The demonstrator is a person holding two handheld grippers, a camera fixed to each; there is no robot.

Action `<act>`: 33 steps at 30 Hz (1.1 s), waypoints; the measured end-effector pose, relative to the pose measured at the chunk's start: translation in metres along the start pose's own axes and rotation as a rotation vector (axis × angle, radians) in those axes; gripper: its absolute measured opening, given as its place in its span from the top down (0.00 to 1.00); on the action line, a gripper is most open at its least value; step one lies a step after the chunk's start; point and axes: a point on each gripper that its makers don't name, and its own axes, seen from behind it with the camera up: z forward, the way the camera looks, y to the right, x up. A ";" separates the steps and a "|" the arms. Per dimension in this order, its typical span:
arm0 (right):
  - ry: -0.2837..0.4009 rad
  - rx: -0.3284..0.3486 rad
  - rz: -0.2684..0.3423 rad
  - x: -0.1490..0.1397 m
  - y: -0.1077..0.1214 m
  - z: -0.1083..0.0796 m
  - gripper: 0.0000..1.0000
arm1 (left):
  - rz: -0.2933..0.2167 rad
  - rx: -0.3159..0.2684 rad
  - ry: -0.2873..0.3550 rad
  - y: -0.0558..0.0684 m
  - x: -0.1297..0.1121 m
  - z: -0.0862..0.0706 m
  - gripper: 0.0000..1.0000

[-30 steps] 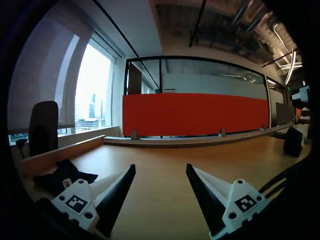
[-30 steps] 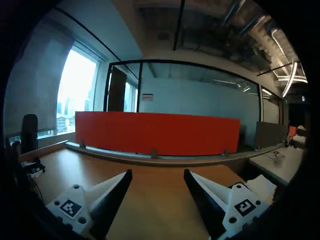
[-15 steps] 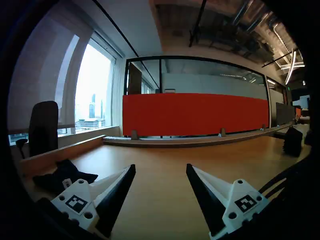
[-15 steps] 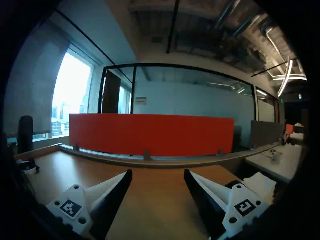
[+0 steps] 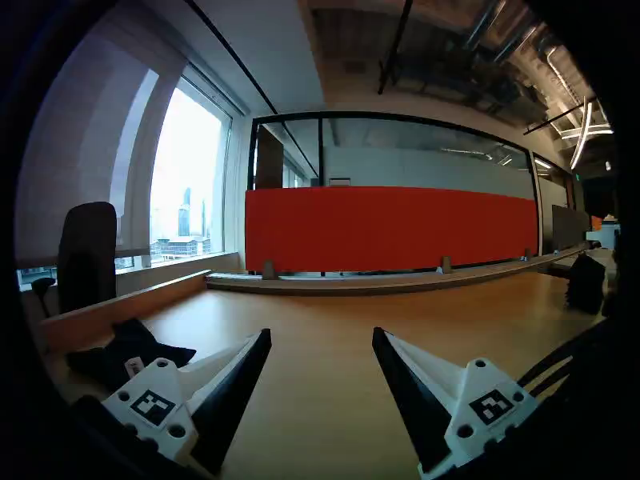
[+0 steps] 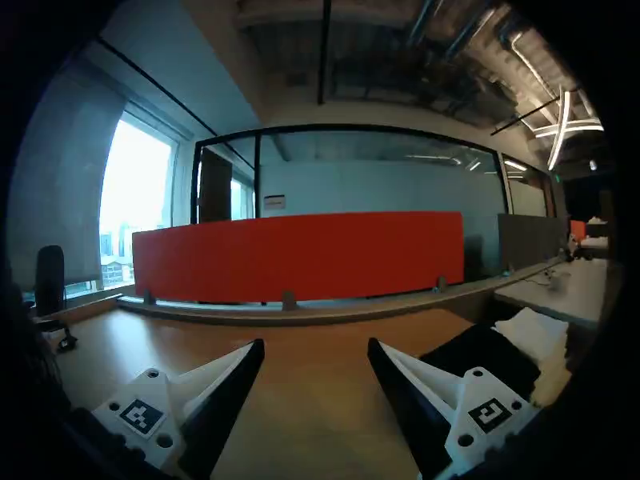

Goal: Fold towel

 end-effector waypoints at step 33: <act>-0.015 0.017 -0.060 -0.060 -0.004 0.001 0.00 | 0.000 0.000 0.000 0.001 0.000 -0.001 0.06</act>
